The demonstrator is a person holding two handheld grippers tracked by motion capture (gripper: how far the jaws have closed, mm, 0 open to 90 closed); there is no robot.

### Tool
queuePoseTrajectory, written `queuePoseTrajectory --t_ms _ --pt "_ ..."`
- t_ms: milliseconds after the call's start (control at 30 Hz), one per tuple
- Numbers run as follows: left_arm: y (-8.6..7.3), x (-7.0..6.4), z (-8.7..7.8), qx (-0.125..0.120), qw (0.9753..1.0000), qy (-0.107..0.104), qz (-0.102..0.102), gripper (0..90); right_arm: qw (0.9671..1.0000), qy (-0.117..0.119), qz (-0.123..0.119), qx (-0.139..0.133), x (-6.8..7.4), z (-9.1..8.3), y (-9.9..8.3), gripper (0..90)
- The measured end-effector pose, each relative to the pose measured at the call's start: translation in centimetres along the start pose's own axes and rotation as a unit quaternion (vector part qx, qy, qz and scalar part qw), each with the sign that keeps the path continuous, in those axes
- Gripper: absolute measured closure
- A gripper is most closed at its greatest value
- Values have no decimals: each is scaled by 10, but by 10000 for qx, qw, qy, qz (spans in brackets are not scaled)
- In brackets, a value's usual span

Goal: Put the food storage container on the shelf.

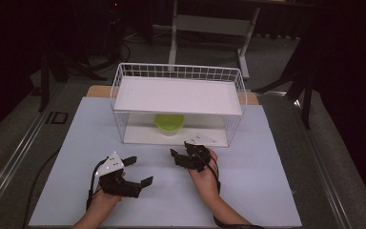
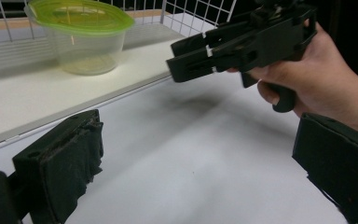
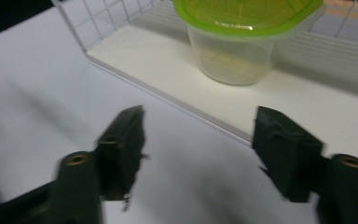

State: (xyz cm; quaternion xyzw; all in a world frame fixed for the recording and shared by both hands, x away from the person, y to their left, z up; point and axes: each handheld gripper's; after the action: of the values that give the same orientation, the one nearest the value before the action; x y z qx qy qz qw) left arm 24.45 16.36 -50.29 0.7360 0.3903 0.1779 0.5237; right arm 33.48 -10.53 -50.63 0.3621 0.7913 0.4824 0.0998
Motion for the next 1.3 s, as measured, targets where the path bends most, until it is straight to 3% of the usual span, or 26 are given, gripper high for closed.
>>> queuePoseTrajectory --t_ms 233,400,633,767,933,1300 --pt "4 -5 -7 -90 9999 -54 23 26 9993 219 -20 -314 3 -31 -2 214" --pt "4 -8 -9 -91 9999 -131 54 26 9986 365 -101 -358 7 -50 -6 187" --pt "4 -11 -20 -119 9998 -147 107 26 9990 419 -16 -151 3 -65 -19 161" --pt "0 -10 -28 -60 9998 -96 163 26 9994 300 -109 -126 0 -75 -28 160" --pt "-6 -5 -35 61 9999 -38 114 26 9993 366 -31 -54 -4 -85 -35 159" --pt "-13 2 -42 167 9998 18 90 26 9992 355 -189 49 -1 -110 -51 159"
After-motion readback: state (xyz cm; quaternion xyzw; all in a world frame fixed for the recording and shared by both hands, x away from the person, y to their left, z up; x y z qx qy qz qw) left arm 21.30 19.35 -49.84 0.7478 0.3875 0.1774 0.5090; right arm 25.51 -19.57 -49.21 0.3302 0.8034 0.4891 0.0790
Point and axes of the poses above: each handheld gripper's, and its own axes: z roughly forward along the jaws, y roughly out of its top, x roughly to its left, and after that the axes turned 9 degrees about y, right-handed
